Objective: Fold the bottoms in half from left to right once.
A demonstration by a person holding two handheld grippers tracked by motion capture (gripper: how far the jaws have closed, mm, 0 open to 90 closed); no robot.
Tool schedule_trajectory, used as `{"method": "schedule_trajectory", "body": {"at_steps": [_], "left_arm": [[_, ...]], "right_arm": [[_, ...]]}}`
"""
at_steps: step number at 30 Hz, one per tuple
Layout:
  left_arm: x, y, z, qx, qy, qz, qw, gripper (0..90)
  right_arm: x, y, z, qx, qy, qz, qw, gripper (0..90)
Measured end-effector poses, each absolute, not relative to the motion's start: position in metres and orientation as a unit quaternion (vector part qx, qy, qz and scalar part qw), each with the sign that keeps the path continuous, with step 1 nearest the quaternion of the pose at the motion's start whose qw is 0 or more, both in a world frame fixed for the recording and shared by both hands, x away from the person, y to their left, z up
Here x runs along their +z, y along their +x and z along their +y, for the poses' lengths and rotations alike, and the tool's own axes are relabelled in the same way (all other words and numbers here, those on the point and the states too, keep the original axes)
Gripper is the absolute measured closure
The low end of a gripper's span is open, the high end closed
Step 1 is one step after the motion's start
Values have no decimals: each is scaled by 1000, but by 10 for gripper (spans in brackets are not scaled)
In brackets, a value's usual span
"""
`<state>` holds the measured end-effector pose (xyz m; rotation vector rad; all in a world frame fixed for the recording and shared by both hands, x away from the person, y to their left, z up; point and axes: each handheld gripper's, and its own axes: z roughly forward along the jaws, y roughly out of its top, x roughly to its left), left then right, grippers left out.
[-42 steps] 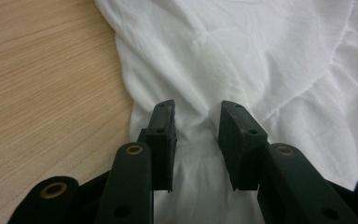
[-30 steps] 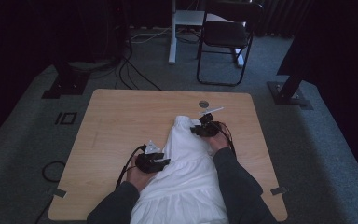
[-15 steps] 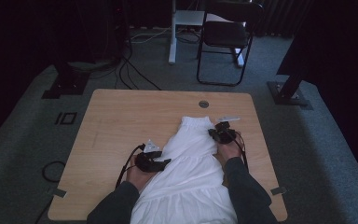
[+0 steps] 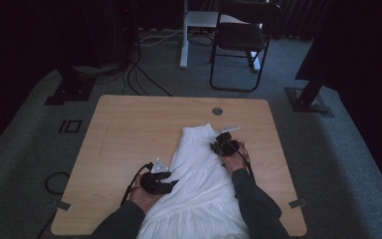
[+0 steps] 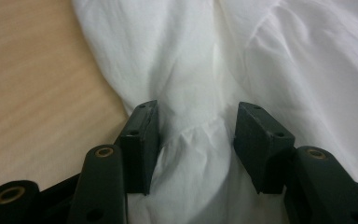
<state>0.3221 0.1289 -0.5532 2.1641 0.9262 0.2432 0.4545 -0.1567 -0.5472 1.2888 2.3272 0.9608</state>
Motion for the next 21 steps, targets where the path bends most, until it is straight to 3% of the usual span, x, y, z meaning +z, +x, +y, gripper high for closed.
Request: {"method": "schedule_trajectory", "body": {"at_steps": [4,9,14,21], "left_arm": [[-540,326,141,125,827,375,399,414],[-511,359,144,151,801,389,430,295],[-504,402,125,150,798,401,425,286],[-534,427,98,141,815,420,373,271]], "right_arm": [[-547,452,-147,333,441,819,155,775],[-546,449,-140,329,437,823,154,773],[-546,449,-140,332,437,823,149,772],[-548,448,-142,341,436,820,146,772]]}}
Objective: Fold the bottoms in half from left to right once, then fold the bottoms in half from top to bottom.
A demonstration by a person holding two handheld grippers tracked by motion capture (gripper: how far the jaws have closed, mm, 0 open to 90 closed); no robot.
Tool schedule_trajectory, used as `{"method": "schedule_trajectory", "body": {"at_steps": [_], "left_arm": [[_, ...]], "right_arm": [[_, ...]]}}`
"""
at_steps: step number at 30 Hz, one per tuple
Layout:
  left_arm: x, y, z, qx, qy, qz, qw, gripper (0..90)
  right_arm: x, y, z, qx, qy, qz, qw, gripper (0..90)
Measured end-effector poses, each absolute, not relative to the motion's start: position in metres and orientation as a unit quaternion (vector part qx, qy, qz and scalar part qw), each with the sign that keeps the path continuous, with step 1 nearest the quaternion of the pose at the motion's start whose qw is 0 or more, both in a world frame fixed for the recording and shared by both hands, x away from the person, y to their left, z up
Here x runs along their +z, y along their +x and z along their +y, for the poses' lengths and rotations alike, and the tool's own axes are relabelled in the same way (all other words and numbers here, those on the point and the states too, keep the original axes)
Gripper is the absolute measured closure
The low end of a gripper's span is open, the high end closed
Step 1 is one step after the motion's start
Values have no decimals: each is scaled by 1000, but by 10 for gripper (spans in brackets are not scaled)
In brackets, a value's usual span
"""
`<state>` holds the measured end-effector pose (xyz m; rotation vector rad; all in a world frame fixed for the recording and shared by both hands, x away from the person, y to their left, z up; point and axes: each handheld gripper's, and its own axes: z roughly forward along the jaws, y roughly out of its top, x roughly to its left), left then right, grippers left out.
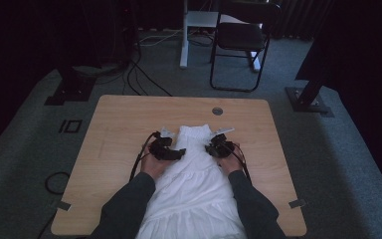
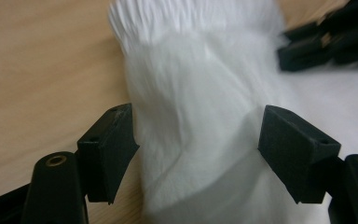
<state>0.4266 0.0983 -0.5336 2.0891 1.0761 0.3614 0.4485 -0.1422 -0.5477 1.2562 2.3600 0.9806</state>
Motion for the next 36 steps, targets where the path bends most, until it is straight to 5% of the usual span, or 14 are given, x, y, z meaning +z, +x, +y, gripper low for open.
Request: {"method": "schedule_trajectory", "body": {"at_steps": [10,13,15,19,25,33,35,36], "left_arm": [[-552,438,97,161,821,427,344,268],[-551,438,97,167,825,416,344,410],[-550,439,99,155,825,415,351,573],[-551,442,105,132,818,424,366,736],[-552,446,112,108,808,435,383,799],[-553,446,111,110,809,432,383,798],[-552,445,111,112,810,432,382,798],[-552,445,110,113,810,432,380,798]], "right_arm": [[-548,448,-143,344,435,819,146,771],[-548,449,-143,344,435,820,144,765],[-546,450,-144,344,426,827,132,674],[-536,448,-152,381,419,809,154,464],[-544,470,-165,366,474,790,130,292],[-552,485,-144,365,450,805,129,283],[-552,483,-136,349,439,814,154,326],[-552,481,-131,340,433,818,166,420]]}}
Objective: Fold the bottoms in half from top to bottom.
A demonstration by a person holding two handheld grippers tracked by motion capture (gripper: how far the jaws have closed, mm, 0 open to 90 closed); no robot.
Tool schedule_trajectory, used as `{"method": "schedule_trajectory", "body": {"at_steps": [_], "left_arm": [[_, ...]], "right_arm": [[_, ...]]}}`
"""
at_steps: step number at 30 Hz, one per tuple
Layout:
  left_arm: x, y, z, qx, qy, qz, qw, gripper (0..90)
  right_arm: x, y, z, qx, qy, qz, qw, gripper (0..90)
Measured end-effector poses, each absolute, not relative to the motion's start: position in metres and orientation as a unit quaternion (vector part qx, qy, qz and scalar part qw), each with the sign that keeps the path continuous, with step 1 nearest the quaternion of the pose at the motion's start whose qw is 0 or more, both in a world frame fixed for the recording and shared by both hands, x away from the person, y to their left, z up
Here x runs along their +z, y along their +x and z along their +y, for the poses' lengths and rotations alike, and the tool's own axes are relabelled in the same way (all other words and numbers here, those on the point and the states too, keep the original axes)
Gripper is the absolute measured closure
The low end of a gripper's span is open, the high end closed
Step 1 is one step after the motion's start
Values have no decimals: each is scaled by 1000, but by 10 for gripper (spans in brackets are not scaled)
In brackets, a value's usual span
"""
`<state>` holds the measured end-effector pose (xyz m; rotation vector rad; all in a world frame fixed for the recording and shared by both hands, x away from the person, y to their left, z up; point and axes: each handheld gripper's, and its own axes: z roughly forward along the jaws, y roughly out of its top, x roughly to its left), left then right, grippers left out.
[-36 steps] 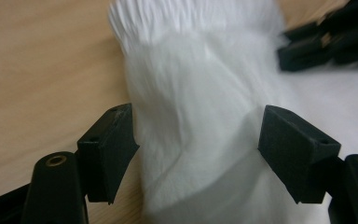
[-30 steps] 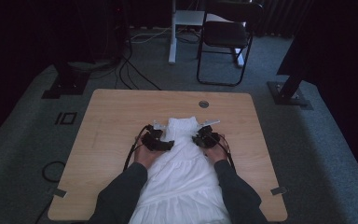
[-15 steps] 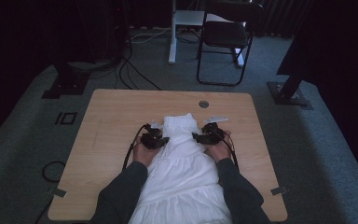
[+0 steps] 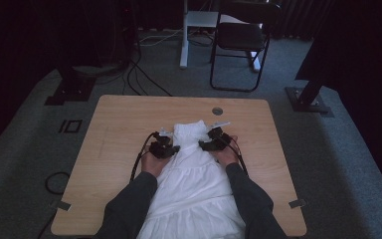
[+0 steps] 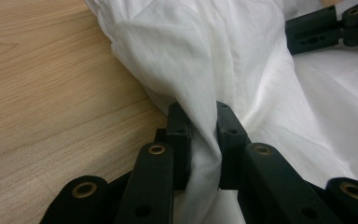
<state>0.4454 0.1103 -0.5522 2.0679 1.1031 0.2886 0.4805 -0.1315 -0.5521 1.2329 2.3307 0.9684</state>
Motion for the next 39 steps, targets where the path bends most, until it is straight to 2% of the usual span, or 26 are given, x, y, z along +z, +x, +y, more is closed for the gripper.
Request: {"method": "schedule_trajectory", "body": {"at_steps": [3,5,7,11,16,20,24,27,30,36,39], "left_arm": [[-552,445,109,109,808,437,380,836],[-551,445,107,113,810,436,375,850],[-547,446,107,119,816,429,368,856],[-526,450,113,127,805,426,393,858],[-472,459,117,144,787,403,444,858],[-422,465,114,183,778,380,466,858],[-383,472,114,203,761,369,494,857],[-373,472,116,202,758,367,500,856],[-374,468,116,202,765,359,494,854],[-381,438,121,184,782,330,495,854],[-386,403,128,184,792,299,499,853]], "right_arm": [[-548,475,-124,336,426,825,160,680],[-548,473,-122,335,426,825,157,763],[-546,472,-120,332,420,827,168,796],[-532,473,-130,360,415,818,171,803],[-493,481,-149,424,416,787,169,802],[-447,487,-154,455,408,766,200,803],[-399,485,-157,488,387,740,255,803],[-376,481,-159,495,376,737,265,803],[-373,478,-159,491,370,743,264,802],[-380,451,-165,489,358,759,237,802],[-385,422,-170,500,340,768,211,801]]}}
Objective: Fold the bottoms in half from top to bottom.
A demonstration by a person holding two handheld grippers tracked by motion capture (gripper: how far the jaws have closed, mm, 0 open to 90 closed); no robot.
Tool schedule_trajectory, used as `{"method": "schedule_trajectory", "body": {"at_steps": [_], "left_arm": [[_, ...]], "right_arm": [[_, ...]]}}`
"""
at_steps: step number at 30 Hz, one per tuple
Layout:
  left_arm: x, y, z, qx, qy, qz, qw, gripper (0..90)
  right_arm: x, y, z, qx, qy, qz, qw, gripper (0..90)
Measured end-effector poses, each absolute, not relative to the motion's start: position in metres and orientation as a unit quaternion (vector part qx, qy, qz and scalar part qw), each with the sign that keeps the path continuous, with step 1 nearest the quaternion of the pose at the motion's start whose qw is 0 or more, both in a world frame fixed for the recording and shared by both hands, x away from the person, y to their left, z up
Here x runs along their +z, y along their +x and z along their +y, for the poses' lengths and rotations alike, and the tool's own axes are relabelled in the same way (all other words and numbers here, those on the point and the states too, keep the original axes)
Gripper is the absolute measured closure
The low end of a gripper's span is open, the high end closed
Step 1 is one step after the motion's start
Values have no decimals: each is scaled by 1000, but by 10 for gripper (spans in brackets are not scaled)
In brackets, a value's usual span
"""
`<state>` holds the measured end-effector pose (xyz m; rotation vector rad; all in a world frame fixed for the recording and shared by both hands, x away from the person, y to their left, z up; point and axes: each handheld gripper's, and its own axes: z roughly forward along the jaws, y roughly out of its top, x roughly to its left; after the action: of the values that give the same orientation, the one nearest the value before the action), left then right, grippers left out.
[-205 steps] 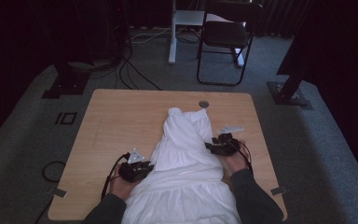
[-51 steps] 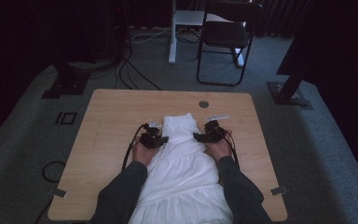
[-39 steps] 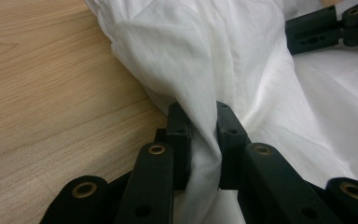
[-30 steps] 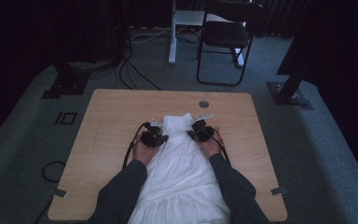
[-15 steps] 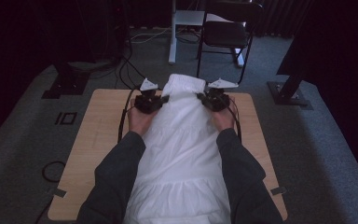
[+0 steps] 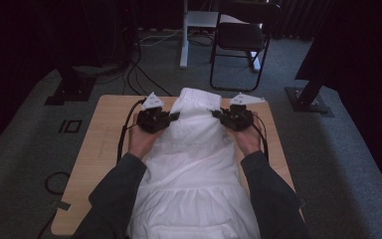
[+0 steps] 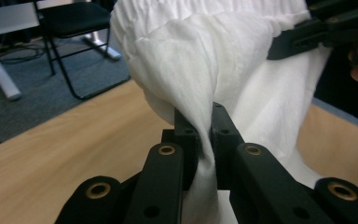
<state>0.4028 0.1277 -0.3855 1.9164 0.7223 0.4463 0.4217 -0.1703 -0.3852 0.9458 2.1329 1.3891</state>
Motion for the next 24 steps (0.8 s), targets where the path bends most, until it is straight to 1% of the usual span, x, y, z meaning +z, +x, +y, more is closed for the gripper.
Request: {"method": "schedule_trajectory", "body": {"at_steps": [4,7,10,13,16,17,19,21,24], "left_arm": [[-401,367,135,170,799,280,505,850],[-422,339,142,137,797,279,519,848],[-450,312,144,116,815,276,496,845],[-483,295,144,74,836,288,461,839],[-516,289,141,54,859,299,412,833],[-525,290,140,42,861,307,404,834],[-540,291,136,41,871,312,378,835],[-546,295,134,39,872,316,372,835],[-545,300,131,49,874,317,365,836]], "right_arm": [[-395,387,-171,496,320,783,198,800],[-408,358,-172,496,306,790,189,800],[-433,331,-170,487,303,801,170,799],[-467,310,-166,457,298,824,153,797],[-500,299,-159,420,301,846,129,795],[-510,298,-157,408,301,853,121,795],[-526,298,-153,388,308,862,108,793],[-536,300,-150,371,312,869,100,790],[-543,302,-144,345,314,878,110,784]]}}
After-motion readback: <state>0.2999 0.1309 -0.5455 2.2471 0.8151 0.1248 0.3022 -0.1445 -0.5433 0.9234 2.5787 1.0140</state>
